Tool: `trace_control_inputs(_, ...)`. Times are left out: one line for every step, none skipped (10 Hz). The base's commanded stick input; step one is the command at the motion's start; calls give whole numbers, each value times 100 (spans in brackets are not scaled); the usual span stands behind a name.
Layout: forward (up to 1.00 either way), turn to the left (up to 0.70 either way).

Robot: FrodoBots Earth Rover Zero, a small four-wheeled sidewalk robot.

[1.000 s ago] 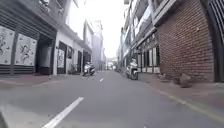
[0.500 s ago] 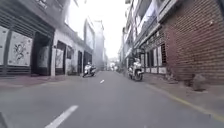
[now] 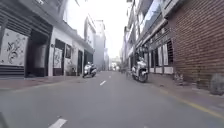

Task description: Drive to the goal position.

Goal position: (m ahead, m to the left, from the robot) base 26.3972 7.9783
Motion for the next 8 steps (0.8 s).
trace_control_inputs(100,0)
trace_control_inputs(100,0)
trace_control_inputs(100,0)
trace_control_inputs(100,0)
trace_control_inputs(100,0)
trace_control_inputs(100,0)
trace_control_inputs(100,0)
trace_control_inputs(100,0)
